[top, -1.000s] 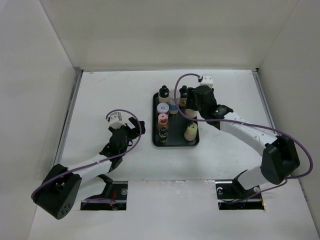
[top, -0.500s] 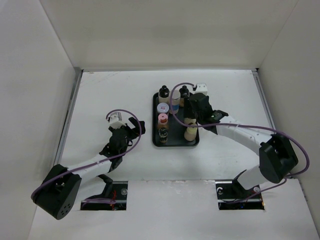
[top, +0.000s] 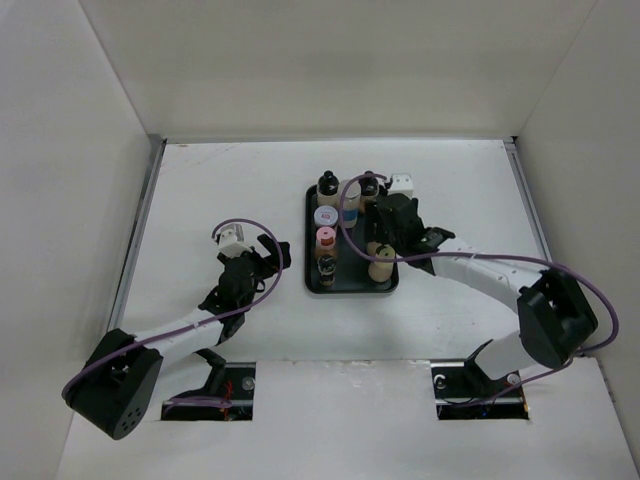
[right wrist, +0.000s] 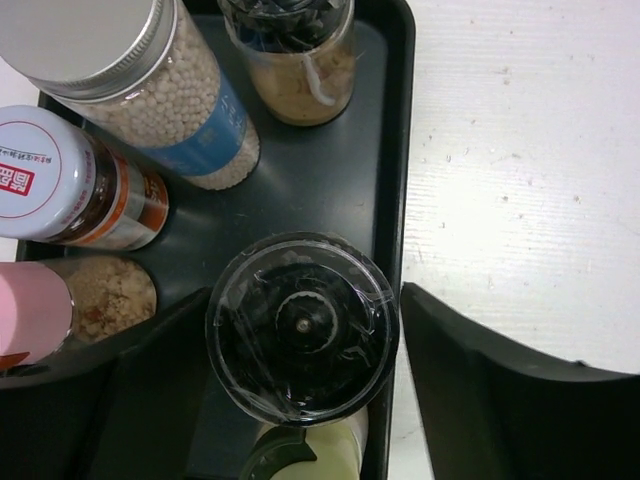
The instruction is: Organize the condiment bottles
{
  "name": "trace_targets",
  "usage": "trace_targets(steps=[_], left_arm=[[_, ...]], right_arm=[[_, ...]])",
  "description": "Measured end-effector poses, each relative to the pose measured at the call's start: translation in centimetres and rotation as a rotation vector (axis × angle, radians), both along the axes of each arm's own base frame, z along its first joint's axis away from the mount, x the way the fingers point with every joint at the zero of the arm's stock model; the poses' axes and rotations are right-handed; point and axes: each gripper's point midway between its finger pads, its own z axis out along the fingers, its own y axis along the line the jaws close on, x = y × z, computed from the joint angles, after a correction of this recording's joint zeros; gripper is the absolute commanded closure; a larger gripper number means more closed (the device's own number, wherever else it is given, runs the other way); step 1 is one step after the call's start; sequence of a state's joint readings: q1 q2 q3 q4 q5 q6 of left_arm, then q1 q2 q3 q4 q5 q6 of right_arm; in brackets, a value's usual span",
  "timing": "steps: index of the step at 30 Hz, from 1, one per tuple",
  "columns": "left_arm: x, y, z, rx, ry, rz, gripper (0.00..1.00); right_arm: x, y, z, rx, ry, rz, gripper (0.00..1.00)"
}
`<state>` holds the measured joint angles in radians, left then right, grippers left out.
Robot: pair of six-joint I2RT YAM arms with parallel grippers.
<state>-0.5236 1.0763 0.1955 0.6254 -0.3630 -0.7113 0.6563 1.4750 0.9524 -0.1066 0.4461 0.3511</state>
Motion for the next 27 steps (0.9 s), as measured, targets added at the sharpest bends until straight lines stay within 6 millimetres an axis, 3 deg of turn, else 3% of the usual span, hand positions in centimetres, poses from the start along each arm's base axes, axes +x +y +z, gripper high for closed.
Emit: trace_targets(steps=[5, 9, 14, 17, 19, 21, 24, 27], left_arm=[[0.0, 0.0, 0.0, 0.000, 0.000, 0.001, 0.00], [0.0, 0.1, -0.1, 0.002, 0.001, 0.006, 0.00], [0.0, 0.2, -1.2, 0.027, 0.041, 0.011, 0.00], [0.1, 0.2, -2.0, 0.048, 0.076, 0.018, 0.00], [0.2, 0.2, -2.2, 0.058, 0.091, 0.020, 0.00], [0.4, 0.2, -2.2, 0.061, 0.096, 0.024, 0.00], [0.5, 0.5, -2.2, 0.068, 0.100, 0.037, 0.00], [0.5, 0.9, -2.3, 0.080, 0.106, 0.057, 0.00]], right_arm=[[-0.1, -0.1, -0.1, 0.004, 0.001, -0.005, 0.09], [-0.2, -0.1, 1.1, 0.024, -0.025, -0.005, 0.00], [-0.6, -0.3, 5.6, 0.114, -0.144, -0.004, 0.00], [-0.9, -1.6, 8.4, 0.191, -0.243, -0.029, 0.00], [-0.5, -3.9, 9.2, 0.236, -0.302, -0.099, 0.00], [0.0, -7.2, 8.9, 0.272, -0.338, -0.211, 0.00], [0.8, -12.7, 6.1, 0.301, -0.330, -0.399, 0.00], [0.9, -16.3, 2.7, 0.317, -0.283, -0.532, 0.00]])
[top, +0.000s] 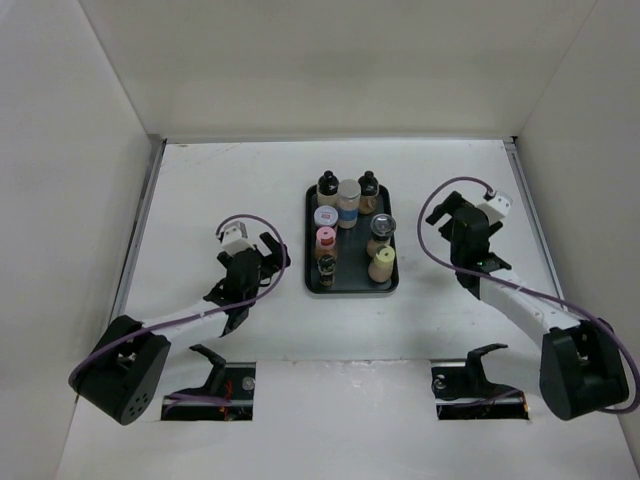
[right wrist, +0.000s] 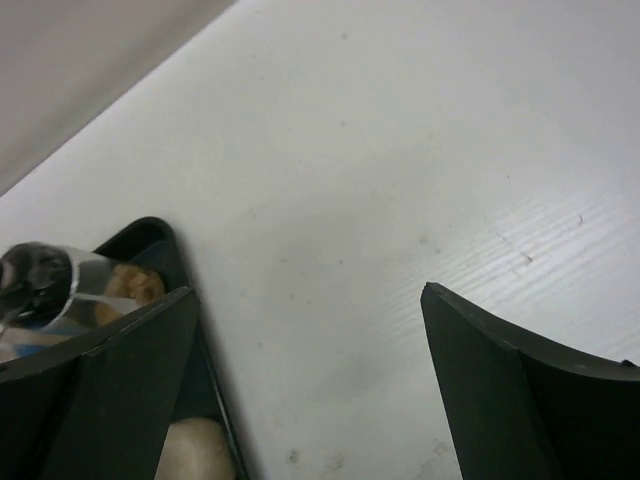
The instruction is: Organize the condiment bottles
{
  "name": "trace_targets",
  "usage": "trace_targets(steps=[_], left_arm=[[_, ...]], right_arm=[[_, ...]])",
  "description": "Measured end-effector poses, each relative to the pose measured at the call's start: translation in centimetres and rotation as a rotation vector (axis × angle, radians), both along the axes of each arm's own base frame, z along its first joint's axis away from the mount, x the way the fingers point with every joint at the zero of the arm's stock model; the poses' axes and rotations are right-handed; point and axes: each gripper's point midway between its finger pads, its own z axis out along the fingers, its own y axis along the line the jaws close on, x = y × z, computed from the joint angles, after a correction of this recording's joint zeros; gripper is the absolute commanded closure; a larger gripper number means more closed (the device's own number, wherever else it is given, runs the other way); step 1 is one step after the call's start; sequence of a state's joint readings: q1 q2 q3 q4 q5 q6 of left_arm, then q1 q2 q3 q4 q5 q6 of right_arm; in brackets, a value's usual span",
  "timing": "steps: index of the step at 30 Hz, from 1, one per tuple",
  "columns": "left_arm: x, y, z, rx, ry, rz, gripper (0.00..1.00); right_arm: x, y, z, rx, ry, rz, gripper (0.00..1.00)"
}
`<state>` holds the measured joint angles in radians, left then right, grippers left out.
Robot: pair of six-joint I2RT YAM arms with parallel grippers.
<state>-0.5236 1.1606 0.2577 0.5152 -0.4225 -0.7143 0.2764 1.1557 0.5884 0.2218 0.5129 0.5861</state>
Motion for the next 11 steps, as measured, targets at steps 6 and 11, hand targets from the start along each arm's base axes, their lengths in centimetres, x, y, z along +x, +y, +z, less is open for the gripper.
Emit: trace_targets(steps=[6, 11], left_arm=[[0.1, 0.9, -0.3, 0.022, 0.005, 0.041, 0.00], [0.5, 1.6, -0.3, 0.034, 0.011, 0.074, 0.00]], right_arm=[[-0.3, 0.1, -3.8, 0.082, 0.041, -0.020, 0.00], [-0.4, 1.3, -5.5, 0.109, 0.047, 0.011, 0.00]])
